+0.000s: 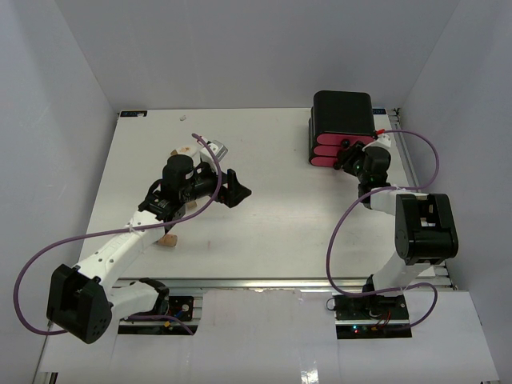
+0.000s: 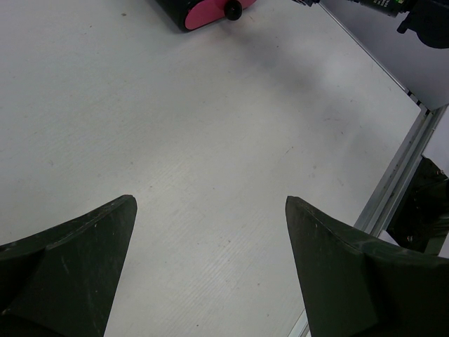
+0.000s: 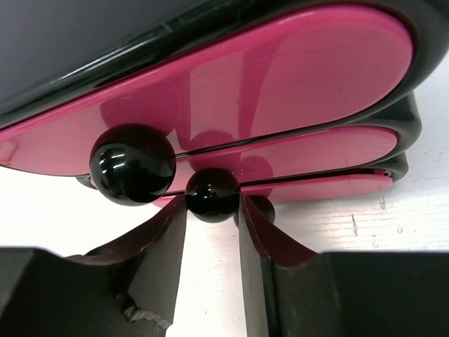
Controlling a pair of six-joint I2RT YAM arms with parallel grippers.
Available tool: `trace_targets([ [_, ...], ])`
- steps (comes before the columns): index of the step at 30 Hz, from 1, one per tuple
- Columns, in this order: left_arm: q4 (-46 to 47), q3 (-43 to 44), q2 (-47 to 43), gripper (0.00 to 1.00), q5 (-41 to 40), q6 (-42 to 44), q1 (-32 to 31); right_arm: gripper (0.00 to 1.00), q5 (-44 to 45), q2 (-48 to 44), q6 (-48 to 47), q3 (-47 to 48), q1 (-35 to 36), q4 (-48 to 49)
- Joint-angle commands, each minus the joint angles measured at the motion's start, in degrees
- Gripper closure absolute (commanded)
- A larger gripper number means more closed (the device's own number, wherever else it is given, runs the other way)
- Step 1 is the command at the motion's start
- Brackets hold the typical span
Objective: Organize the makeup
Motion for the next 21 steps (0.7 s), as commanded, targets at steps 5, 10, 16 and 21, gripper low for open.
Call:
trace_targets([
  [5, 0.36, 0.02, -0.08, 0.02, 0.74, 0.57, 0.67, 0.72, -2.57, -0.33, 1.55, 0.49, -2.01, 2.52],
  [10, 0.36, 0.02, -0.26, 0.02, 1.04, 0.51, 0.76, 0.72, -5.49, -5.19, 0.2, -2.57, -2.69, -0.9],
  [16, 0.34, -0.05, -0.9, 0.02, 1.06, 0.5, 0.76, 0.72, -8.39, -11.95, -2.86, -7.93, -4.14, -5.53],
  [21, 0.19, -0.1, -1.06, 0.02, 0.62, 0.63, 0.76, 0.72, -11.42, -17.45, -5.23, -11.33, -4.37, -12.46],
])
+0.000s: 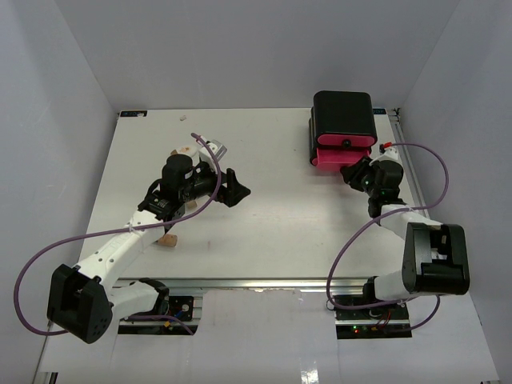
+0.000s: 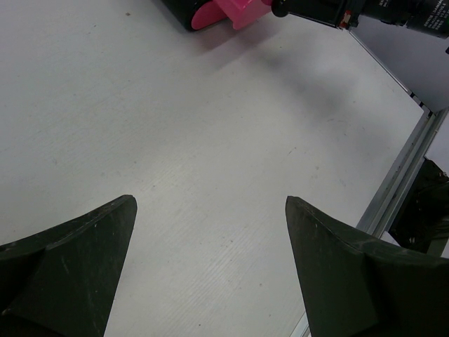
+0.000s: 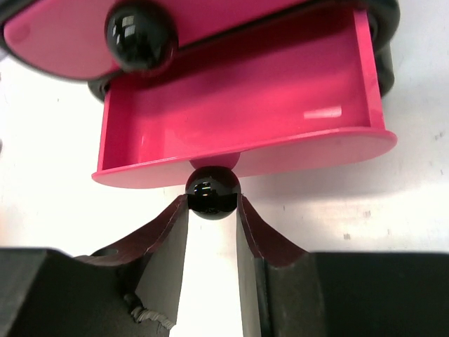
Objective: Organize the makeup
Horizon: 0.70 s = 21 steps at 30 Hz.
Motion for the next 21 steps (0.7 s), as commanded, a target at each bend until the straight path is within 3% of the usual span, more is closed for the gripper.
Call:
trace_targets([
  [1, 0.25, -0.07, -1.16, 0.02, 0.66, 0.6, 0.38, 0.72, -3.17, -5.21, -3.43, -2.57, -0.68, -5.68],
  [8, 0.3, -0.22, -0.72, 0.02, 0.35, 0.64, 0.46, 0.69, -6.0, -8.9, -4.26, -3.37, -1.12, -8.66],
  [13, 0.84, -0.42, 0.47, 0.02, 1.05, -0.18, 1.28, 0.36, -12.35, -8.3, -7.9, 0.84, -1.3, -13.76],
  [15, 1.08, -0.42, 1.35, 0.02, 1.76, -0.66, 1.68, 0.29, -14.42, -9.57, -9.65, 1.65, -1.38, -15.2],
  [21, 0.48, -0.08, 4.07, 0.02, 1.29, -2.71, 3.61, 0.2, -19.23, -14.92, -16.4, 1.35, -1.77, -22.45],
])
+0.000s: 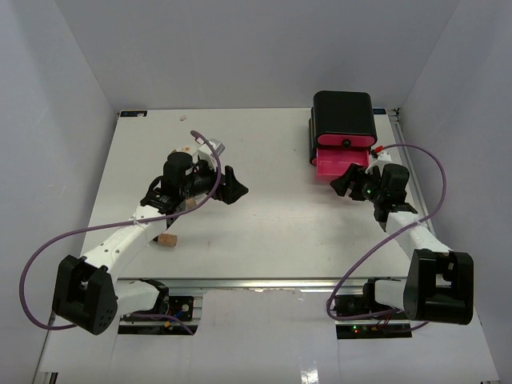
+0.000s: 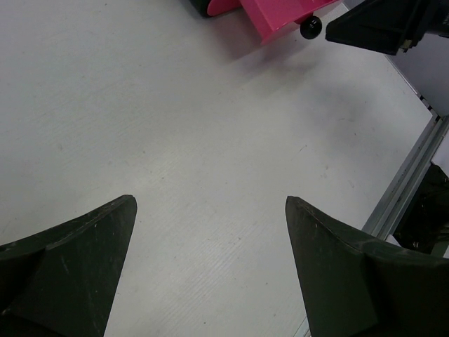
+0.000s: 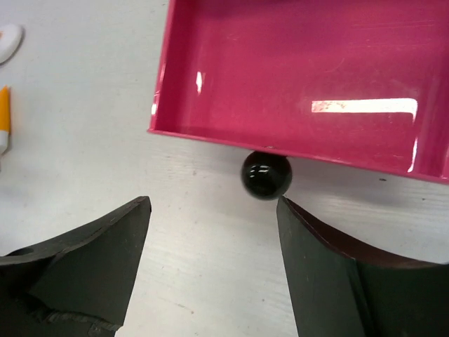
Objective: Organize the makeup
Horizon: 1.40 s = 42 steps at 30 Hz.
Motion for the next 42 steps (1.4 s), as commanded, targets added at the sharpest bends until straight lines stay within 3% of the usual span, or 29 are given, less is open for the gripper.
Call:
trace_targets([
  [1, -0.42, 0.04, 1.54, 0.02, -0.59, -2.11, 1.56, 0.19, -7.01, -5.39, -7.72, 2.0, -0.61, -6.87],
  [5, -2.22, 0.5, 3.21, 0.02, -6.38, -3.89, 2.78, 0.15, -15.32, -11.04, -18.86, 2.47, -0.86, -14.95],
  [8, -3.96, 0.65, 3.58, 0.02, -8.08, -6.6, 3.75, 0.09, -29.3, -13.16, -33.31, 7.28, -1.01, -27.77],
  [9, -4.64, 0.5, 3.39, 0.02, -9.21, -7.81, 3.87, 0.09, -35.5, -13.7, -42.4, 10.56, -1.01, -34.06],
  [11, -6.09, 0.11, 2.95, 0.03, -11.27, -10.96, 4.07, 0.1, -40.39, -14.67, -47.09, 12.31, -1.01, -40.44],
  [17, -15.66, 2.54, 3.47, 0.07, -21.32, -18.63, 6.65, 0.11, -35.96, -17.12, -52.16, 10.18, -1.65, -41.79],
  [21, -19.28, 3.75, 4.22, 0.23, -28.17, -18.67, 10.91, 0.11, -35.7, -18.23, -54.91, 9.63, -2.5, -44.19],
  [26, -21.57, 6.46, 11.08, 0.44, -29.41, -19.99, 17.11, 0.1, -34.85, -20.73, -54.95, 9.44, -3.5, -44.42],
  [35, -24.56, 12.34, 20.95, 0.32, -33.26, -19.12, 18.19, 0.09, -35.69, -22.75, -54.89, 9.09, -4.76, -44.71],
  [42, -25.03, 14.16, 25.87, 0.33, -32.78, -18.56, 18.16, 0.09, -35.93, -23.14, -54.93, 9.11, -5.21, -44.83],
])
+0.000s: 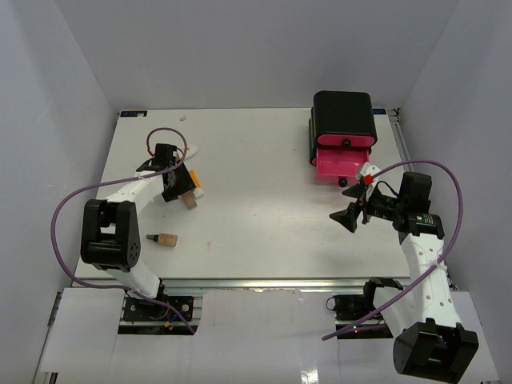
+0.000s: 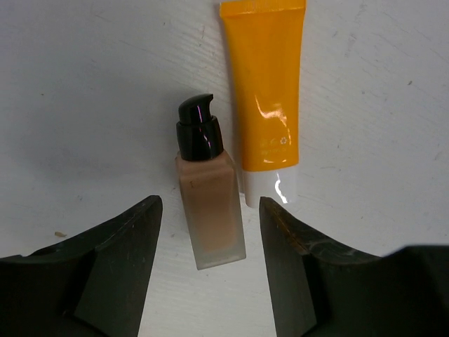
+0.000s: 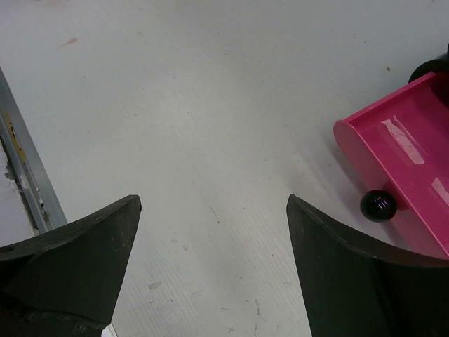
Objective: Organize the makeup
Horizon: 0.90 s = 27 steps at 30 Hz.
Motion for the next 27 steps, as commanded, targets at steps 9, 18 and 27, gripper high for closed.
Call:
trace_targets([
  [9, -0.53, -0.69, 1.03, 0.48, -2.57, 0.52, -0.17, 0.09, -1.34, -0.78, -0.71, 0.08, -0.95, -0.52],
  [18, 0.01, -1.72, -0.79, 0.64, -1.58, 0.87, -0.13, 0.08, -1.43, -0.97, -0.61, 0.06, -1.85, -0.44],
  [27, 1.26, -1.86, -12.87, 0.88, 4.12, 2.59, -6.28, 0.08, -1.98, -1.24, -0.22, 0.23, -3.36, -0.44],
])
